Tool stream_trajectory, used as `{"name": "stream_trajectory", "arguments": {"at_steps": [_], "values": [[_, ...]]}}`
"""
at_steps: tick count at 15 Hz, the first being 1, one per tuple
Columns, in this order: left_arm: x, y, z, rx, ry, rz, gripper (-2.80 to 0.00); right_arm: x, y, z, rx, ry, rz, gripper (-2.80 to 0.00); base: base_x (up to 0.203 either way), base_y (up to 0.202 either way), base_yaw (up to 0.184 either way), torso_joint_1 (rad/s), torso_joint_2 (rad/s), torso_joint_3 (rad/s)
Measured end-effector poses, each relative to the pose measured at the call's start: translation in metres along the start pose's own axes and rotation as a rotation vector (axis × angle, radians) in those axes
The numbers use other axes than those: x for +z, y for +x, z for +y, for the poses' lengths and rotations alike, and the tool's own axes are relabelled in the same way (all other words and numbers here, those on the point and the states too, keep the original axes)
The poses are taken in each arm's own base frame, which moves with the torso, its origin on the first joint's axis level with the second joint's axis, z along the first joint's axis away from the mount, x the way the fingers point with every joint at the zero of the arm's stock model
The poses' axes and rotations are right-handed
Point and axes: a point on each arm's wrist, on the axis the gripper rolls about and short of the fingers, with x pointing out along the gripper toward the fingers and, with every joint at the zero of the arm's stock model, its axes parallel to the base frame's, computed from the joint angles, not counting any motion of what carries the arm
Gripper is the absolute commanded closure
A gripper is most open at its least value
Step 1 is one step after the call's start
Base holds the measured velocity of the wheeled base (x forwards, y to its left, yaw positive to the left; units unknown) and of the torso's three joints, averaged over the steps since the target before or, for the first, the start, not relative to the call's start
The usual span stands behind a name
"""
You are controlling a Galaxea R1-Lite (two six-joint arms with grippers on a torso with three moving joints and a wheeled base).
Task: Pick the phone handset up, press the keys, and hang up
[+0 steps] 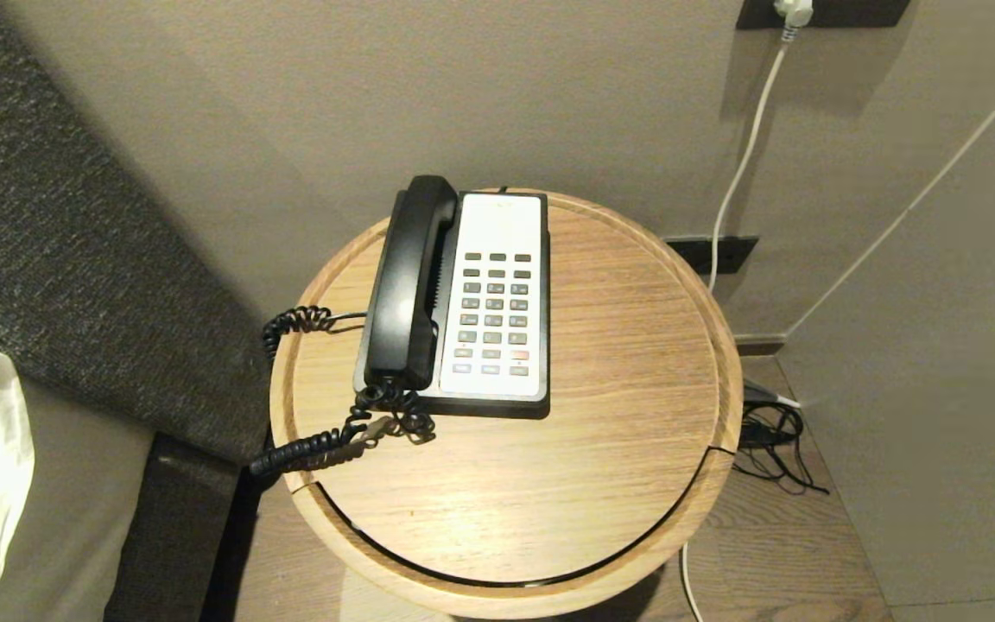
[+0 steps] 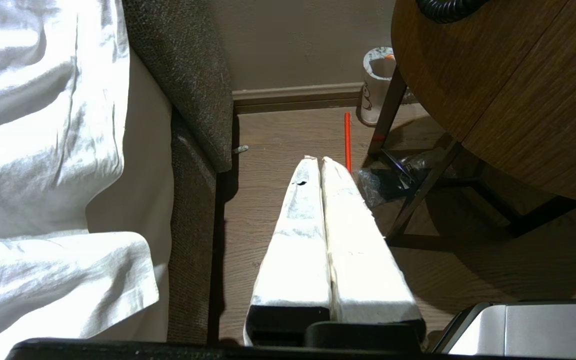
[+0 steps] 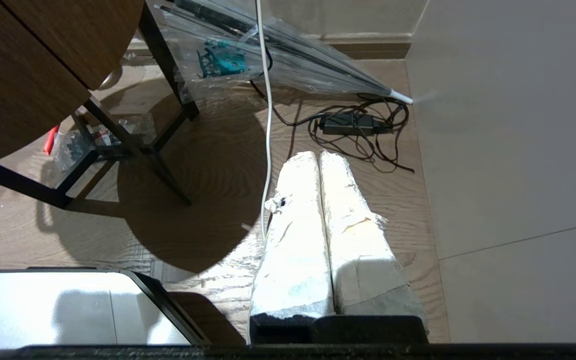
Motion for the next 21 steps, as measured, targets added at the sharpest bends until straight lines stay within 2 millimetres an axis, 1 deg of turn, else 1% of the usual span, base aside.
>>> {"name": "stream_trajectory", "arguments": {"at_steps": [21], "values": [[-0.0003, 0.0000, 0.0000, 0.005, 0.003, 0.003, 0.00, -0.0002, 0.0000, -0.0001, -0.003, 0.013, 0.002, 0.00, 0.000, 0.000, 0.000, 0.000, 0.00, 0.000]]}}
